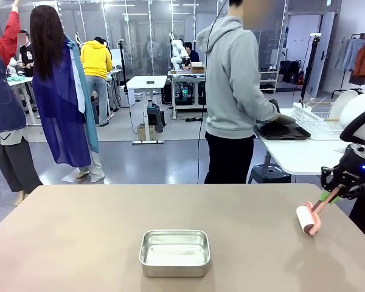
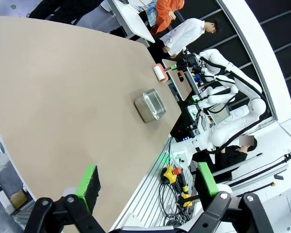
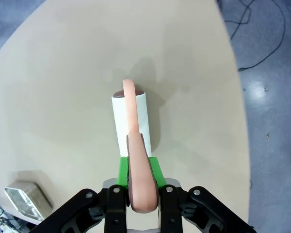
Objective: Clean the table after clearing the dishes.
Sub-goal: When the right (or left) Handle tray is removed, use the right hand (or left hand) to clean the right (or left) side of the table with the Lint Roller, then place the Lint Roller back on top of the Airtight Container.
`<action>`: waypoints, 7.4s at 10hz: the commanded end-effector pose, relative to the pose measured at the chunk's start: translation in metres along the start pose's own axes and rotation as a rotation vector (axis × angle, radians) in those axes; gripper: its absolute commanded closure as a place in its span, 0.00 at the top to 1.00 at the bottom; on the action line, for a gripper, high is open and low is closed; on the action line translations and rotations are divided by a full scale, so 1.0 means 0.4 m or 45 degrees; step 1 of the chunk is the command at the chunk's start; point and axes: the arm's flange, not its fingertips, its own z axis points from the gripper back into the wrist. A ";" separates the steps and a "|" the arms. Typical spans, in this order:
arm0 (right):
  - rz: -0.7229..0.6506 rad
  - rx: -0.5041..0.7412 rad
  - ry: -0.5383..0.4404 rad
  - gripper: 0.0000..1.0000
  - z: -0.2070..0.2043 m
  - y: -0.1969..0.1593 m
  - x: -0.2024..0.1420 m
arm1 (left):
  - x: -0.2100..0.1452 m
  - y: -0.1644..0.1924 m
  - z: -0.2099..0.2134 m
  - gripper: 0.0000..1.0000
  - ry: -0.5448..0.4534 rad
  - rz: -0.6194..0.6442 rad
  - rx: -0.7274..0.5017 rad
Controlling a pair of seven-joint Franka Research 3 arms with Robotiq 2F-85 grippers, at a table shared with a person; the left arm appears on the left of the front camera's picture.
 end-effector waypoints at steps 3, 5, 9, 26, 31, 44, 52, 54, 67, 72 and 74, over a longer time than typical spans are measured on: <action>-0.044 -0.063 -0.057 0.21 0.060 -0.014 -0.040 | -0.011 -0.015 -0.004 1.00 -0.004 0.006 0.003; -0.014 -0.069 -0.105 0.21 0.133 0.002 -0.085 | -0.011 -0.015 -0.004 1.00 -0.004 0.006 0.003; 0.054 -0.021 -0.112 0.21 0.177 0.013 -0.084 | -0.011 -0.015 -0.004 1.00 -0.004 0.006 0.003; 0.753 0.025 -0.251 0.21 0.297 0.399 -0.243 | -0.011 -0.015 -0.004 1.00 -0.004 0.006 0.003; 1.638 -0.202 0.018 0.21 0.160 0.912 -0.531 | -0.011 -0.015 -0.004 1.00 -0.004 0.006 0.003; 2.555 -0.064 0.348 0.21 -0.064 0.991 -0.653 | -0.011 -0.015 -0.004 1.00 -0.004 0.006 0.003; 2.479 0.068 0.516 0.21 -0.178 1.067 -0.599 | -0.011 -0.015 -0.004 1.00 -0.004 0.006 0.003; 2.421 0.093 0.553 0.21 -0.197 1.090 -0.594 | -0.011 -0.015 -0.004 1.00 -0.004 0.006 0.003; 2.367 0.054 0.562 0.64 -0.292 1.099 -0.477 | -0.011 -0.015 -0.004 1.00 -0.004 0.006 0.003; 2.359 0.009 0.553 1.00 -0.282 1.105 -0.481 | -0.011 -0.015 -0.004 1.00 -0.004 0.006 0.003; 2.383 0.060 0.556 0.98 -0.281 1.101 -0.466 | -0.011 -0.015 -0.004 1.00 -0.004 0.006 0.003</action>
